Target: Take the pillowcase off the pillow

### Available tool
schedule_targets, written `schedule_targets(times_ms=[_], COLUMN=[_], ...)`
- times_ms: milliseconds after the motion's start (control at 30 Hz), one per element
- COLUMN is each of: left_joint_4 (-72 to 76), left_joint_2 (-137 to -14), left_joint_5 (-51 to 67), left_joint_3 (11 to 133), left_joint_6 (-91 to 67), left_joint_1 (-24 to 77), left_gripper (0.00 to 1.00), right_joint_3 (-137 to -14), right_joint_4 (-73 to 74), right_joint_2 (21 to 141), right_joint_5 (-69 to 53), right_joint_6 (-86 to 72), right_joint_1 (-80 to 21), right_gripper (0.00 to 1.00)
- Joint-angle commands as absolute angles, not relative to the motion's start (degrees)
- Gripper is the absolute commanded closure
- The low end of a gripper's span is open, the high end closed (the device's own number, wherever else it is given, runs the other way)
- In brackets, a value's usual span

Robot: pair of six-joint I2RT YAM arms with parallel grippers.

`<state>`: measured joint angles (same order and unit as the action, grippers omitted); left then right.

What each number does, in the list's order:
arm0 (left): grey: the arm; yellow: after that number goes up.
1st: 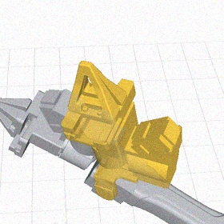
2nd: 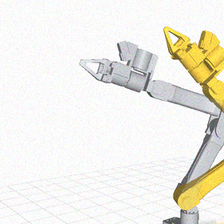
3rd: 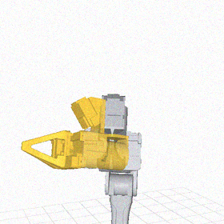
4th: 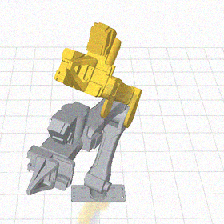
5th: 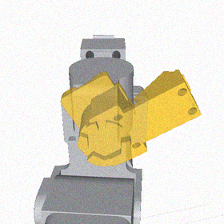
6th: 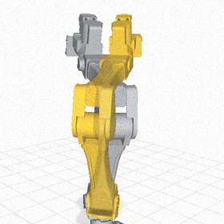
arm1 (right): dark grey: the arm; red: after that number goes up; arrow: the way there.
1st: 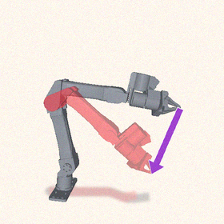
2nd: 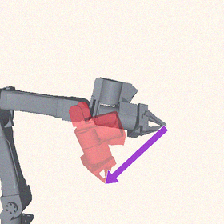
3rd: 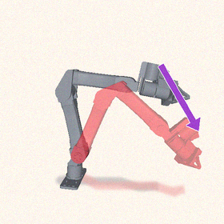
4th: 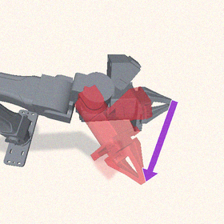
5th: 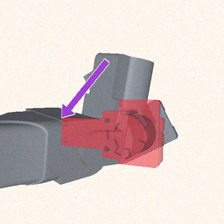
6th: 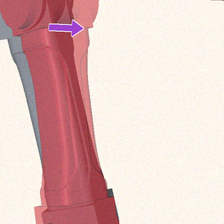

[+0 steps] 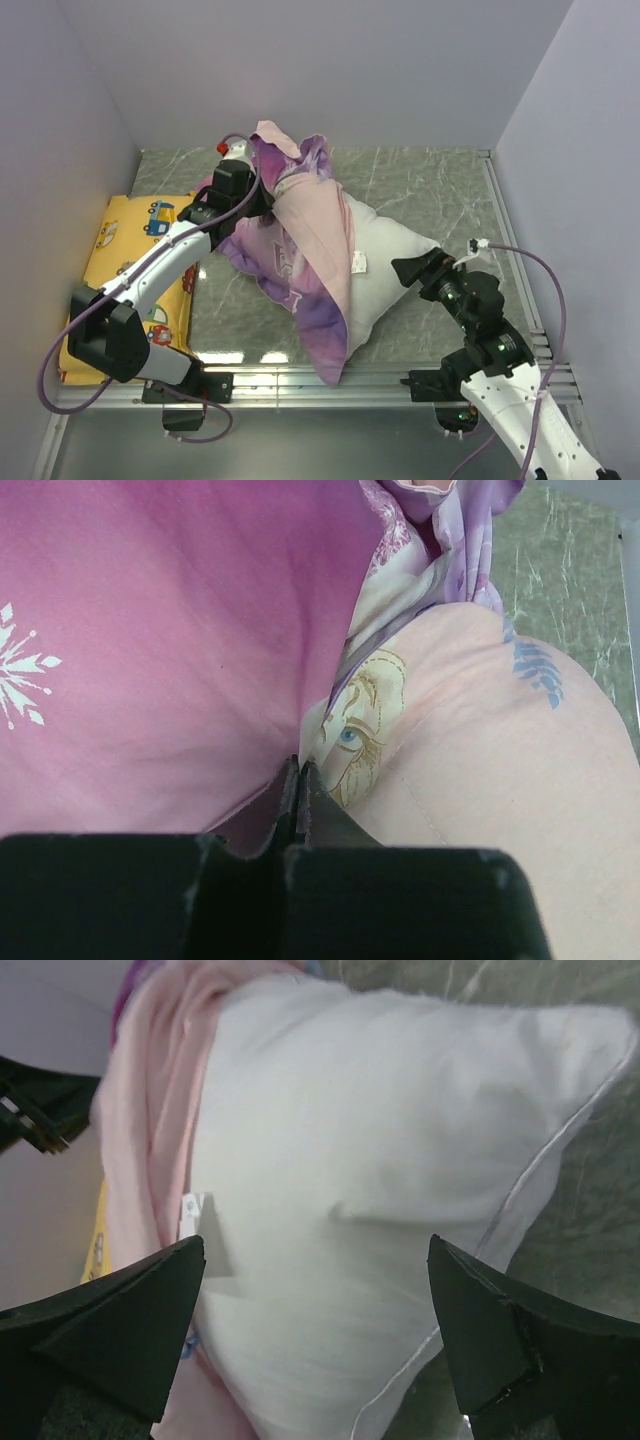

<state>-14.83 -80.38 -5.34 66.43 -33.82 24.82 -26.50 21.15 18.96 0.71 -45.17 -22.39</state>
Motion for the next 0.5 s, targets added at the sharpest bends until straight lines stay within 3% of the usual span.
schedule_targets(times_ms=[0,200,467], left_joint_4=[-13.2,-12.8,-13.9], left_joint_2=[-81.2,-81.7,-83.1], left_joint_5=[-5.6,-6.4,-7.5], left_joint_3=[67.2,67.8,71.0], left_joint_6=[-34.5,-34.7,-34.3], left_joint_1=[26.3,28.4,31.2], left_gripper=[0.99,0.99,1.00], right_joint_3=[-25.3,-17.5,-17.9], right_joint_4=[20.8,14.9,5.3], right_joint_2=[22.4,19.9,31.8], right_joint_5=[-3.5,-4.0,1.4], right_joint_6=[-45.9,-49.5,-47.5], right_joint_1=[-23.7,-26.0,-26.3], right_gripper=[0.01,0.00,0.03])
